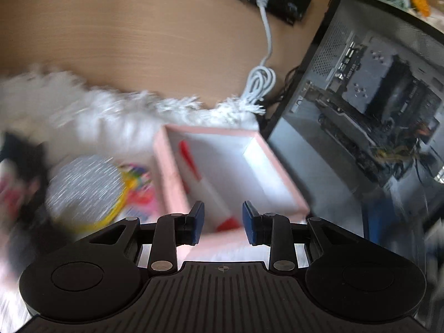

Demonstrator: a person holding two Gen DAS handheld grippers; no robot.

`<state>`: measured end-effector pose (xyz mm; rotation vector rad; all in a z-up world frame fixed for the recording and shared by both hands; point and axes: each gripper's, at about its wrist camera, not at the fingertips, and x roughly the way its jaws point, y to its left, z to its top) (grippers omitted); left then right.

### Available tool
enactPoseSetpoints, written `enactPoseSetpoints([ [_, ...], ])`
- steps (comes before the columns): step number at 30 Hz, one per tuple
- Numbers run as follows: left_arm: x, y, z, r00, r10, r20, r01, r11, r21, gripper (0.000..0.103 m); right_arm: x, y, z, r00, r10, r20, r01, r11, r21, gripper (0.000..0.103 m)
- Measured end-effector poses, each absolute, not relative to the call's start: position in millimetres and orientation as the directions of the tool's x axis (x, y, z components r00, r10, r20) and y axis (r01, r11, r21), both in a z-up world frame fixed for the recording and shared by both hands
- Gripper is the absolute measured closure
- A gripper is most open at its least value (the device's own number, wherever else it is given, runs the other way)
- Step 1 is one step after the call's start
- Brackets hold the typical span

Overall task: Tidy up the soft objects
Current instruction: 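Carry the rocket over the pink box and open the left tool, then lower the black plush cat into the pink box and open the right tool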

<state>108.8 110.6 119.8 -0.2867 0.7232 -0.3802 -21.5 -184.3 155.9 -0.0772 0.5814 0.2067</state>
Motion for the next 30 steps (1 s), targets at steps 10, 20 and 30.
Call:
enactPoseSetpoints([
  [10,10.1,168.0,88.4,0.759,-0.211,-0.617,0.025,0.955,-0.296,0.07,150.4,-126.4,133.0,0.774,0.229,-0.591,-0.227,0.971,0.079,0.027],
  [20,-16.2,213.8,74.7,0.725,-0.074,-0.685,-0.153,0.952,-0.264,0.07,184.8,-112.0,55.5,0.605,0.288,-0.742,-0.226,0.956,0.186,0.021],
  [30,-1.4,233.2,67.0,0.712,-0.034,-0.702,-0.201,0.947,-0.249,0.07,91.3,-150.2,102.0,0.78,0.268,-0.565,-0.292,0.955,0.05,0.019],
])
